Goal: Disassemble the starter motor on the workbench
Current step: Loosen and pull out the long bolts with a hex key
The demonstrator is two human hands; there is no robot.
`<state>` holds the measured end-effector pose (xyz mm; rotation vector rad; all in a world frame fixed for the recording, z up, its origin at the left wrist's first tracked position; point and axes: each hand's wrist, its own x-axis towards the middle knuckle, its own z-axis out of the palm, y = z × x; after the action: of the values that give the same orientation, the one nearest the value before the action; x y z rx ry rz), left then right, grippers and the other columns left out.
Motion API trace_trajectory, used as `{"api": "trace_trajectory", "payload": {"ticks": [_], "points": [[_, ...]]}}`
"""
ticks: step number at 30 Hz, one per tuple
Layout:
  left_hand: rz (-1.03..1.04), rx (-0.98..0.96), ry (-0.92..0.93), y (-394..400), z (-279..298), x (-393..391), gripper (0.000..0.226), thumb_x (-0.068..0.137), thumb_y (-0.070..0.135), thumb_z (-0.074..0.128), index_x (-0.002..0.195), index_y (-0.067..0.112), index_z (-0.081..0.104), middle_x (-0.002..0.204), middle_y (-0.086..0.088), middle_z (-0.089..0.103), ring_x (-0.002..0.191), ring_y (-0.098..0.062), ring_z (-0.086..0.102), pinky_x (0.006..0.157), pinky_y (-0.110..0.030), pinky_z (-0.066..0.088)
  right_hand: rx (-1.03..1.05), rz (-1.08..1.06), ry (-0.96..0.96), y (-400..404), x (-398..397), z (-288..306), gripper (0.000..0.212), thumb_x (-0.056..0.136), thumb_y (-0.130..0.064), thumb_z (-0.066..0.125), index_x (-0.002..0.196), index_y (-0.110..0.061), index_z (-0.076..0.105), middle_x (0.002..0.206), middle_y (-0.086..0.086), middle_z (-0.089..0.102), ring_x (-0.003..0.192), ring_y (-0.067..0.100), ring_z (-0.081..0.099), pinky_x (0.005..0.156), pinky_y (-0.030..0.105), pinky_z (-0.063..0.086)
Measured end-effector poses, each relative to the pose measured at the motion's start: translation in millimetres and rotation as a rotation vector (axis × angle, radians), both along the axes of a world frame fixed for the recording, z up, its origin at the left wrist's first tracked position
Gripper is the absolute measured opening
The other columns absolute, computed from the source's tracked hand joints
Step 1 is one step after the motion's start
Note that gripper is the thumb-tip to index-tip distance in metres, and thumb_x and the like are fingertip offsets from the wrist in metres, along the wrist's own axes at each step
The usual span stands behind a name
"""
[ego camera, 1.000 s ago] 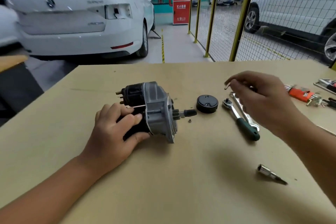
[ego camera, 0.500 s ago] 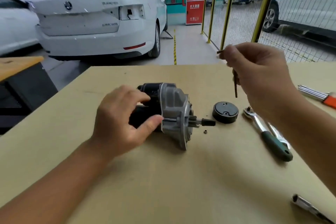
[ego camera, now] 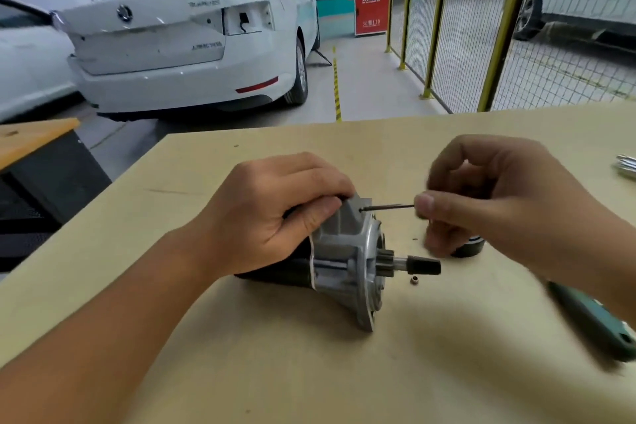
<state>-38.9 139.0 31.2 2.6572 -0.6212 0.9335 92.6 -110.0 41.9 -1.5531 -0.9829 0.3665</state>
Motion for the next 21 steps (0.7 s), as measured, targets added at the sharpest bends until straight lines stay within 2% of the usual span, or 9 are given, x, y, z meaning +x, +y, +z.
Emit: {"api": "trace_trajectory", "payload": {"ticks": [2,4,5,6,10,13,17,19,21], "points": [[-0.021,0.039,-0.027,3.1,1.8,1.2,0.026,0.105,0.016,0.058,0.111,-0.004,0.074,0.109,-0.010,0.074,0.099,-0.027,0.073,0.081,-0.043,0.059,-0.139,0.017,-0.280,-1.7,6.4,3.9,0.008,0.080,-0.030,0.079,0.086,-0.031,0.074,0.066,0.002,0.073,0.045,0.015,0.066,0.046,0.019,0.051],[-0.030,0.030,-0.040,5.3,4.2,3.3,0.026,0.103,0.018,0.062,0.109,-0.004,0.074,0.107,-0.010,0.075,0.095,-0.025,0.074,0.078,-0.040,0.059,-0.218,-0.031,-0.561,-3.2,13.6,5.5,0.015,0.088,-0.025,0.078,0.090,-0.039,0.073,0.067,-0.014,0.071,0.053,0.004,0.065,0.048,0.009,0.044],[-0.035,0.018,-0.038,5.9,5.8,4.3,0.026,0.102,0.018,0.063,0.109,-0.004,0.074,0.106,-0.009,0.075,0.093,-0.024,0.074,0.077,-0.039,0.059,-0.210,-0.054,-0.608,-3.0,14.4,6.4,0.016,0.089,-0.026,0.077,0.092,-0.040,0.072,0.069,-0.018,0.070,0.059,0.002,0.067,0.051,0.008,0.045],[-0.043,0.008,-0.026,6.5,7.5,5.0,0.026,0.101,0.019,0.064,0.110,-0.003,0.074,0.105,-0.008,0.075,0.092,-0.023,0.074,0.076,-0.039,0.059,-0.175,-0.058,-0.592,-1.7,13.7,6.6,0.014,0.087,-0.028,0.074,0.093,-0.040,0.072,0.069,-0.017,0.070,0.061,0.003,0.067,0.052,0.008,0.045],[-0.040,-0.005,0.064,8.9,13.0,4.6,0.032,0.097,0.028,0.067,0.114,0.001,0.072,0.104,0.000,0.073,0.091,-0.012,0.070,0.077,-0.031,0.056,-0.016,0.009,-0.334,6.7,12.5,1.1,0.011,0.084,-0.026,0.069,0.091,-0.031,0.076,0.061,-0.001,0.067,0.050,0.010,0.060,0.048,0.012,0.042],[0.009,-0.141,0.099,9.4,12.2,3.7,0.041,0.090,0.032,0.071,0.117,0.001,0.069,0.102,0.000,0.073,0.089,-0.012,0.071,0.076,-0.029,0.056,-0.006,0.025,-0.284,15.4,8.5,-1.9,0.007,0.086,-0.025,0.072,0.089,-0.028,0.077,0.059,0.003,0.065,0.048,0.009,0.055,0.047,0.016,0.041],[0.042,-0.164,0.160,3.4,12.3,2.1,0.039,0.091,0.034,0.069,0.114,0.003,0.072,0.100,0.005,0.071,0.087,-0.011,0.068,0.075,-0.028,0.053,-0.072,0.048,-0.333,19.3,2.1,-0.4,0.009,0.090,-0.018,0.073,0.085,-0.023,0.078,0.058,0.008,0.062,0.047,0.007,0.051,0.049,0.015,0.039],[0.085,-0.088,0.177,0.0,15.4,-0.4,0.042,0.091,0.039,0.066,0.117,0.007,0.073,0.100,0.005,0.071,0.086,-0.014,0.068,0.074,-0.034,0.054,-0.109,0.007,-0.346,15.2,5.0,1.1,0.008,0.089,-0.021,0.073,0.083,-0.024,0.077,0.058,0.010,0.062,0.047,0.012,0.050,0.047,0.024,0.039],[0.154,0.028,0.177,-6.6,16.9,-4.0,0.041,0.091,0.043,0.060,0.117,0.014,0.073,0.100,0.006,0.072,0.085,-0.020,0.067,0.071,-0.041,0.054,-0.152,-0.035,-0.326,10.1,9.4,1.6,0.007,0.085,-0.026,0.072,0.081,-0.025,0.078,0.061,0.011,0.066,0.053,0.029,0.057,0.051,0.039,0.047]]}}
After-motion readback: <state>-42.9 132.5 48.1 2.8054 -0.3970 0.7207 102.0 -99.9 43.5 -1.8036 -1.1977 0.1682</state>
